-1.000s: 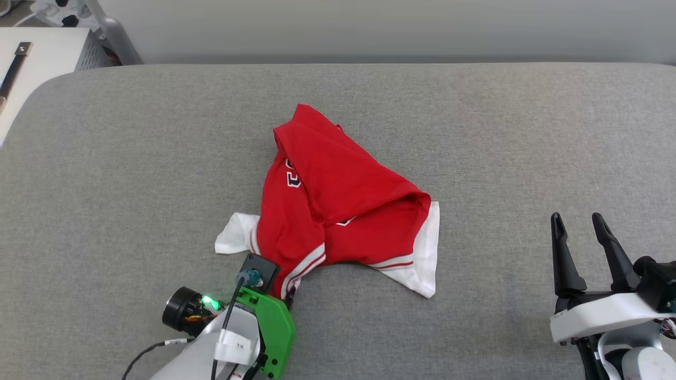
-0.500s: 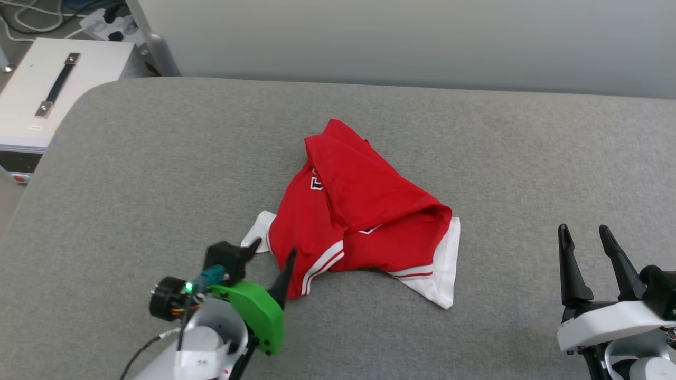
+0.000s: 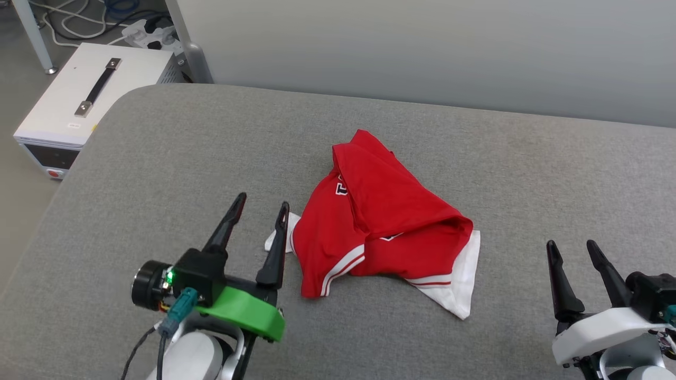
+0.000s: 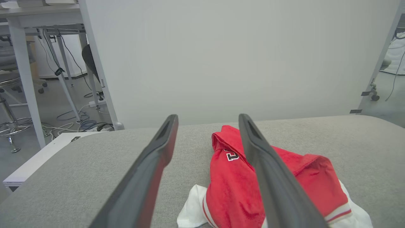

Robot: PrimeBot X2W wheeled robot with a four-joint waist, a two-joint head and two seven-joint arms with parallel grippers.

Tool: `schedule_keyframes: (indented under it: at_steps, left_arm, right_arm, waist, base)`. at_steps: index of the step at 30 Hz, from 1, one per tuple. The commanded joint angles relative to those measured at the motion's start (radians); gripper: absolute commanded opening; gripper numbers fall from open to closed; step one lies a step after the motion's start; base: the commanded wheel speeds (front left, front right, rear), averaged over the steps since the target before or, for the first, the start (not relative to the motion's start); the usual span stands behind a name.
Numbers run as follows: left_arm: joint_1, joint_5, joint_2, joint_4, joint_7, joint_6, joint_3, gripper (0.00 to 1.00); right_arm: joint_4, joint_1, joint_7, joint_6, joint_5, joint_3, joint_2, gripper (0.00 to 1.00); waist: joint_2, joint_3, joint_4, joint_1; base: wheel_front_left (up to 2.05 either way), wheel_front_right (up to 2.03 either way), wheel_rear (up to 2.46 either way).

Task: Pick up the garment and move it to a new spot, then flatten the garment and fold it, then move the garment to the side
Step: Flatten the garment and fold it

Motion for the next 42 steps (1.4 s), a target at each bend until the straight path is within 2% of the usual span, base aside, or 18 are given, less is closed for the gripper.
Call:
schedule_keyframes:
  at_steps: [1,6,10,15,19,23,31,32,33,34,35,42]
  left_arm:
    - [0.029,0.025,-0.018,0.0,-0.006,-0.02,0.016,1.0]
    - [0.051,0.08,-0.073,0.012,-0.006,-0.085,0.066,1.0]
    - [0.044,0.119,-0.116,0.023,-0.006,-0.131,0.102,1.0]
    - [0.035,0.162,-0.168,0.037,-0.006,-0.177,0.142,1.0]
    - [0.024,0.192,-0.208,0.045,-0.006,-0.21,0.164,1.0]
    - [0.014,0.212,-0.236,0.049,-0.006,-0.228,0.185,1.0]
    - [0.014,0.237,-0.264,0.056,-0.006,-0.253,0.223,1.0]
    - [0.015,0.239,-0.265,0.056,-0.006,-0.255,0.225,1.0]
    - [0.016,0.242,-0.268,0.057,-0.006,-0.257,0.229,1.0]
    - [0.017,0.244,-0.269,0.057,-0.006,-0.258,0.232,1.0]
    - [0.02,0.247,-0.271,0.059,-0.006,-0.26,0.236,1.0]
    - [0.028,0.261,-0.276,0.076,-0.006,-0.27,0.252,1.0]
  right_arm:
    - [-0.005,0.006,0.026,-0.001,-0.006,0.01,-0.013,1.0]
    - [-0.013,-0.03,0.203,-0.001,-0.009,0.093,-0.083,1.0]
    - [0.003,-0.103,0.429,-0.001,0.036,0.181,-0.17,1.0]
    - [0.053,-0.216,0.71,-0.001,0.129,0.238,-0.215,1.0]
    - [0.106,-0.289,0.863,-0.001,0.155,0.252,-0.229,1.0]
    - [0.159,-0.337,0.919,-0.001,0.142,0.264,-0.239,1.0]
    - [0.259,-0.366,0.93,-0.001,0.142,0.288,-0.233,1.0]
    - [0.265,-0.365,0.928,-0.001,0.143,0.292,-0.236,0.5]
    - [0.272,-0.362,0.924,-0.001,0.144,0.294,-0.24,0.46]
    - [0.277,-0.361,0.918,-0.001,0.146,0.292,-0.242,0.05]
    - [0.282,-0.359,0.91,-0.001,0.148,0.288,-0.246,0.0]
    - [0.291,-0.332,0.869,-0.001,0.157,0.213,-0.283,0.0]
  waist:
    - [0.0,0.005,0.009,0.0]
    - [0.0,0.032,0.033,0.0]
    - [0.0,0.065,0.061,0.0]
    - [0.0,0.105,0.102,0.0]
    - [0.0,0.14,0.145,0.0]
    - [0.0,0.166,0.182,0.0]
    - [0.0,0.189,0.217,0.0]
    - [0.0,0.19,0.218,0.0]
    - [0.0,0.189,0.217,0.0]
    - [0.0,0.188,0.215,0.0]
    - [0.0,0.185,0.209,0.0]
    - [0.0,0.149,0.141,0.0]
  base:
    - [0.0,0.0,0.0]
    - [0.0,0.0,0.0]
    - [0.0,0.0,0.0]
    - [0.0,0.0,0.0]
    - [0.0,0.0,0.0]
    - [0.0,0.0,0.0]
    - [0.0,0.0,0.0]
    - [0.0,0.0,0.0]
    - [0.0,0.0,0.0]
    - [0.0,0.0,0.0]
    - [0.0,0.0,0.0]
    - [0.0,0.0,0.0]
